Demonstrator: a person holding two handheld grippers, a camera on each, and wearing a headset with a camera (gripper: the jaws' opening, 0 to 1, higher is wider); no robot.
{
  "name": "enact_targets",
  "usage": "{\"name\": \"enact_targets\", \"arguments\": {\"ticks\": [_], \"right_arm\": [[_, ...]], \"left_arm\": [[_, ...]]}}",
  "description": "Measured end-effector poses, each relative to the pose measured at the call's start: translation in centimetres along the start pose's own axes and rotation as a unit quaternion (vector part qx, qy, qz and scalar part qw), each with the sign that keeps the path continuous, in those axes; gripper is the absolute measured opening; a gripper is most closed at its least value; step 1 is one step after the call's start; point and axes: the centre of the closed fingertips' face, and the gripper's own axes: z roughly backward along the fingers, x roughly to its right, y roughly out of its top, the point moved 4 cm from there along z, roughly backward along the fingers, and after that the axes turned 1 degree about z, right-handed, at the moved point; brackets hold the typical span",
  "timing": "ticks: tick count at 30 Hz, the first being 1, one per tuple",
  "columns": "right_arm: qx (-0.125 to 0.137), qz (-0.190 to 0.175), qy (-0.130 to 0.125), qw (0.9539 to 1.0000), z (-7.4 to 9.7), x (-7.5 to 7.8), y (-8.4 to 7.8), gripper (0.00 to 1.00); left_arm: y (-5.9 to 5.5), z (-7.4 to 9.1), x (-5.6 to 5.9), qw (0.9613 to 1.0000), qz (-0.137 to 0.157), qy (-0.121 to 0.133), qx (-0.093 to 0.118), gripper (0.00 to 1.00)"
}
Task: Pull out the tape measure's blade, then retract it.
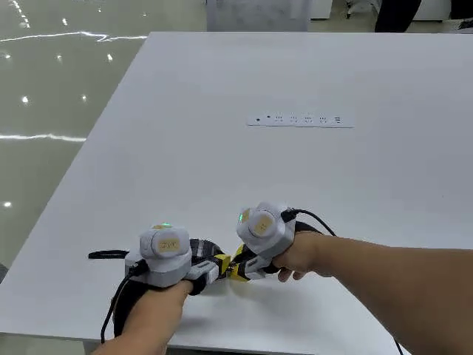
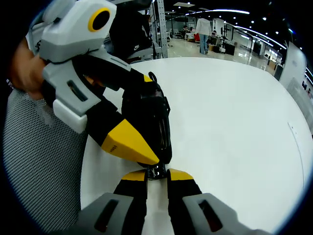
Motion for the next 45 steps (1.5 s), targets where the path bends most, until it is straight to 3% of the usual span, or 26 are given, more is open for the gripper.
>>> {"name": "enact_targets", "arguments": {"ticks": [11, 13, 25, 32, 34, 36, 37, 40, 42, 45], "right_arm": [[0.001, -0.007, 0.004, 1.0, -0.2, 0.1, 0.0, 0.14], [0.003, 0.019, 0.001, 0.9998, -0.3, 0.0, 0.0, 0.14], [0.01, 0.005, -0.003, 0.9999, -0.2, 0.0, 0.1, 0.14], [0.005, 0.019, -0.011, 0.9997, -0.4, -0.1, 0.2, 0.15], [0.005, 0.031, -0.019, 0.9993, -0.4, -0.2, 0.2, 0.15], [0.005, 0.017, -0.022, 0.9996, -0.5, -0.1, 0.2, 0.16], [0.006, 0.019, -0.023, 0.9995, -0.4, -0.1, 0.2, 0.17], [0.01, 0.005, -0.027, 0.9996, -0.2, 0.3, 0.1, 0.35], [0.013, 0.003, -0.031, 0.9994, 0.1, 0.5, 0.1, 0.37], [0.018, -0.011, -0.032, 0.9993, 0.6, 0.7, -0.1, 0.43]], "left_arm": [[0.0, 0.0, 0.0, 1.0, -0.001, 0.0, 0.0, 0.59], [0.0, 0.0, 0.0, 1.0, -0.002, 0.0, 0.0, 0.59], [0.0, 0.0, 0.0, 1.0, -0.005, 0.0, 0.004, 0.6], [-0.1, -0.3, -0.1, 0.9999, 0.012, -0.008, 0.008, 0.62], [0.1, -0.5, 0.1, 0.9991, 0.03, -0.022, 0.02, 0.66], [-0.1, -0.6, 0.2, 0.9994, 0.023, -0.023, 0.013, 0.73], [0.1, -0.6, 0.4, 0.9992, 0.022, -0.026, 0.02, 0.76], [0.8, -0.5, 0.7, 0.9986, 0.018, -0.026, 0.042, 0.87], [1.2, -0.5, 0.5, 0.9984, 0.011, -0.018, 0.053, 0.99], [0.7, -0.8, 1.1, 0.9983, 0.016, -0.041, 0.04, 1.0]]}}
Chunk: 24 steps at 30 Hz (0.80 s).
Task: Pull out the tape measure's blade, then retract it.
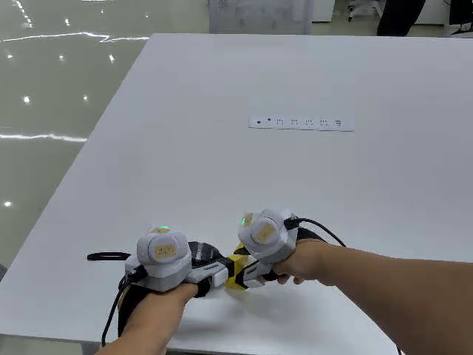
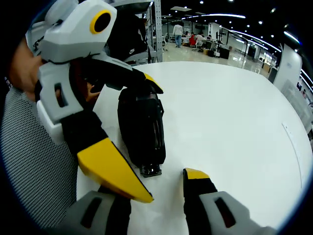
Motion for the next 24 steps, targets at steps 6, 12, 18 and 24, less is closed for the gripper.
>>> {"name": "enact_targets", "arguments": {"ticks": [6, 12, 18, 24], "right_arm": [[0.003, -0.019, -0.004, 0.9998, 1.0, 0.2, -0.9, 0.57], [0.02, -0.049, -0.018, 0.9985, 2.2, 0.6, -1.7, 0.76], [0.064, -0.067, -0.037, 0.995, 3.7, 0.7, -1.1, 0.91], [0.076, -0.065, -0.057, 0.9934, 5.6, 0.5, -2.0, 0.92]], "left_arm": [[0.3, -0.1, 0.3, 0.9999, -0.009, -0.004, 0.008, 1.0], [0.3, 0.1, -0.4, 0.9997, -0.023, 0.008, 0.001, 1.0], [1.5, 0.4, -0.5, 0.9997, -0.023, -0.004, 0.01, 1.0], [3.0, 1.2, 0.1, 0.9937, -0.092, -0.062, 0.018, 1.0]]}}
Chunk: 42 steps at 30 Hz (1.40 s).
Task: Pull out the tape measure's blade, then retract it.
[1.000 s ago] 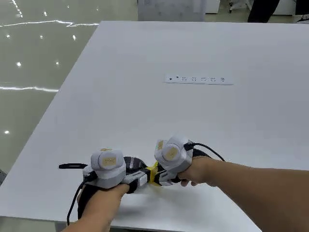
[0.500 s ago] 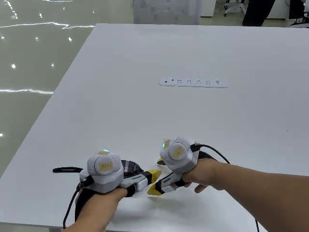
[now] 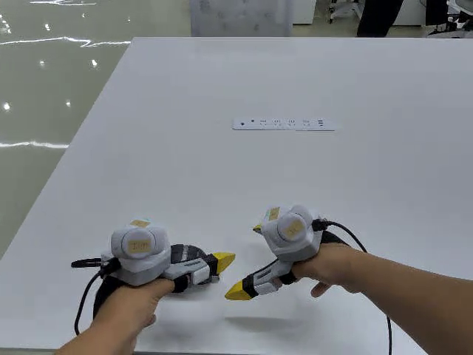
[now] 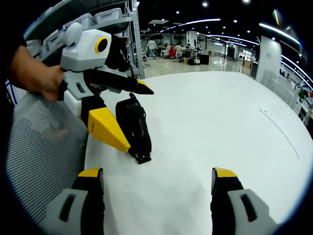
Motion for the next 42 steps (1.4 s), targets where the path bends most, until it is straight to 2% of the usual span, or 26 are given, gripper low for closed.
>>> {"name": "enact_targets", "arguments": {"ticks": [1, 5, 6, 10, 11, 12, 18, 20, 23, 26, 29, 31, 34, 39, 42], "right_arm": [[0.004, -0.003, -0.007, 1.0, 0.5, 0.2, -0.2, 0.92], [0.021, -0.014, -0.03, 0.9992, 2.4, 0.5, -0.7, 0.91], [0.029, -0.015, -0.039, 0.9987, 3.1, 0.7, -0.9, 0.91], [0.044, -0.025, -0.061, 0.9969, 5.3, 1.1, -1.5, 0.91], [0.052, -0.03, -0.07, 0.9957, 6.1, 1.3, -1.7, 0.91], [0.055, -0.035, -0.076, 0.9949, 6.7, 1.5, -1.8, 0.91], [0.068, -0.048, -0.112, 0.9902, 9.8, 2.2, -3.6, 0.9], [0.076, -0.059, -0.123, 0.9877, 10.7, 2.2, -4.0, 0.9], [0.078, -0.063, -0.135, 0.9858, 11.9, 1.9, -4.9, 0.9], [0.091, -0.069, -0.149, 0.9822, 13.5, 1.7, -5.4, 0.9], [0.092, -0.075, -0.163, 0.9794, 14.9, 1.8, -6.2, 0.9], [0.1, -0.089, -0.176, 0.9752, 15.7, 2.1, -6.6, 0.91], [0.093, -0.092, -0.181, 0.9746, 16.2, 2.2, -7.6, 0.92], [0.097, -0.104, -0.2, 0.9693, 17.9, 2.0, -8.8, 0.96], [0.089, -0.107, -0.21, 0.9677, 18.7, 1.8, -9.9, 0.96]], "left_arm": [[0.1, 0.2, 0.0, 0.9999, 0.002, -0.013, 0.005, 1.0], [-0.2, 0.8, -0.3, 0.9994, 0.003, -0.032, -0.01, 1.0], [-0.2, 1.1, -0.2, 0.999, -0.006, -0.043, -0.01, 1.0], [-0.1, 1.7, -0.3, 0.9965, -0.063, -0.053, -0.016, 1.0], [0.2, 2.0, -0.3, 0.9941, -0.091, -0.057, -0.014, 1.0], [0.3, 2.2, -0.3, 0.993, -0.101, -0.06, -0.01, 1.0], [0.8, 3.5, -1.6, 0.9944, -0.067, -0.081, 0.001, 1.0], [0.8, 4.3, -1.9, 0.9941, -0.069, -0.084, 0.003, 1.0], [0.7, 5.2, -2.7, 0.9955, -0.052, -0.078, 0.012, 1.0], [0.1, 5.8, -3.6, 0.9963, -0.051, -0.069, 0.008, 1.0], [-0.4, 6.3, -3.8, 0.9967, -0.044, -0.068, 0.008, 1.0], [-0.9, 6.5, -4.0, 0.9969, -0.048, -0.062, 0.003, 1.0], [-1.3, 6.7, -4.2, 0.9971, -0.047, -0.059, -0.003, 1.0], [-1.2, 7.5, -4.3, 0.9972, -0.045, -0.06, 0.0, 1.0], [-1.6, 7.8, -4.4, 0.9964, -0.048, -0.068, -0.015, 1.0]]}}
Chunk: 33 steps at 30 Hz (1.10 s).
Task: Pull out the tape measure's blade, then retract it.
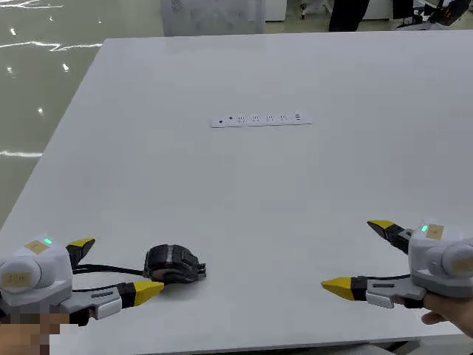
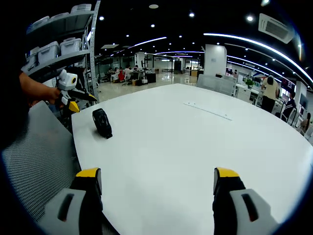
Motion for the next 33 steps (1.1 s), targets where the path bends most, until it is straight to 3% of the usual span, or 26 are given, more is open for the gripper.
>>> {"name": "enact_targets", "arguments": {"ticks": [2, 9, 13, 17, 19, 27, 33], "right_arm": [[-0.005, 0.0, -0.007, 1.0, 0.7, 0.1, -0.7, 0.97], [-0.018, 0.017, -0.011, 0.9996, 1.9, 0.4, -2.5, 0.99], [-0.01, 0.016, -0.018, 0.9997, 2.7, 1.3, -2.3, 1.0], [-0.014, 0.014, -0.019, 0.9996, 2.9, 1.4, -2.0, 1.0], [-0.016, 0.013, -0.019, 0.9996, 2.8, 1.3, -2.0, 1.0], [-0.022, 0.016, -0.014, 0.9995, 2.7, 1.2, -1.9, 1.0], [-0.026, 0.018, -0.012, 0.9994, 2.7, 1.2, -2.0, 1.0]], "left_arm": [[-0.1, 0.2, -0.2, 0.9999, -0.006, 0.003, -0.01, 1.0], [-0.1, 0.9, 0.0, 0.9999, -0.01, 0.0, -0.012, 1.0], [-0.4, 1.2, 0.1, 0.9999, -0.012, 0.003, -0.01, 1.0], [-0.7, 1.5, 0.0, 0.9996, -0.021, 0.012, -0.012, 1.0], [-0.7, 1.5, -0.2, 0.9998, -0.012, 0.011, -0.012, 1.0], [-0.3, 1.8, -0.7, 0.9994, -0.024, 0.019, -0.015, 1.0], [0.0, 2.0, -0.9, 0.9993, -0.028, 0.023, -0.004, 1.0]]}}
